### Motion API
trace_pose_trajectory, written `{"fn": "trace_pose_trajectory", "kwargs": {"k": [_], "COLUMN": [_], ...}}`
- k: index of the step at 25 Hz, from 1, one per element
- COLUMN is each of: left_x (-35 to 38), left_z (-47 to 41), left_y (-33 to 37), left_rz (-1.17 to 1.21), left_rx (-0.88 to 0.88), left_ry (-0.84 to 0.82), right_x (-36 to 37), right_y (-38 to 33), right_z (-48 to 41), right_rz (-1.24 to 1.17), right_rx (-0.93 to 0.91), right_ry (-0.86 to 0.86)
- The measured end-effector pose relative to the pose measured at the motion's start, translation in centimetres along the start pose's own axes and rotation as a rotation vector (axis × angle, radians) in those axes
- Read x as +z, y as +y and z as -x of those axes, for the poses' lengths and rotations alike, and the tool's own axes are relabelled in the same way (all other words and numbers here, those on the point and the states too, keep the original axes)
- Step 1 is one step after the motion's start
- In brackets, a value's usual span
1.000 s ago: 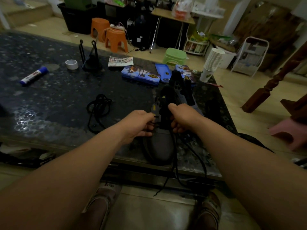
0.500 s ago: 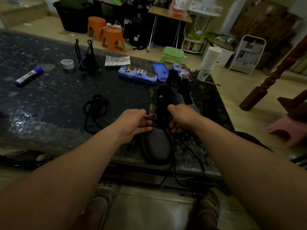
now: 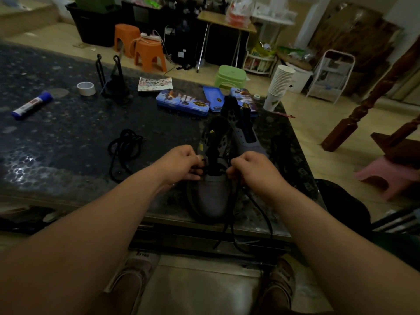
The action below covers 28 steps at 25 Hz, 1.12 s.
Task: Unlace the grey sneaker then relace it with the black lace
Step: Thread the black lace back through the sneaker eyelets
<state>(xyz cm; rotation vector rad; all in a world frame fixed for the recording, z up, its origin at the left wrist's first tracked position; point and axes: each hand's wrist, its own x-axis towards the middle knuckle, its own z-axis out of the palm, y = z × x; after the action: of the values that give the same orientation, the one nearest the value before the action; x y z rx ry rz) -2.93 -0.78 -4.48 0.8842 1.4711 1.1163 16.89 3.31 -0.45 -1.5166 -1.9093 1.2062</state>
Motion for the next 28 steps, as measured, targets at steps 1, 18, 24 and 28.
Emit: {"fn": "trace_pose_trajectory", "kwargs": {"k": [1, 18, 24, 28], "left_x": [-0.2, 0.8, -0.5, -1.1], "left_z": [0.3, 0.3, 0.4, 0.6], "left_y": [0.2, 1.0, 1.3, 1.2], "left_rz": [0.047, -0.665, -0.648, -0.634], "left_rx": [-0.030, 0.180, 0.125, 0.124], "left_ry": [-0.007, 0.105, -0.007, -0.070], "right_x": [-0.2, 0.4, 1.2, 0.8], "right_y": [-0.4, -1.6, -2.1, -2.2], "right_z": [-0.3, -5.2, -6.1, -6.7], "right_rz": [-0.117, -0.077, -0.047, -0.232], "right_rx": [0.043, -0.070, -0.063, 0.050], "right_ry": [-0.014, -0.084, -0.125, -0.173]}}
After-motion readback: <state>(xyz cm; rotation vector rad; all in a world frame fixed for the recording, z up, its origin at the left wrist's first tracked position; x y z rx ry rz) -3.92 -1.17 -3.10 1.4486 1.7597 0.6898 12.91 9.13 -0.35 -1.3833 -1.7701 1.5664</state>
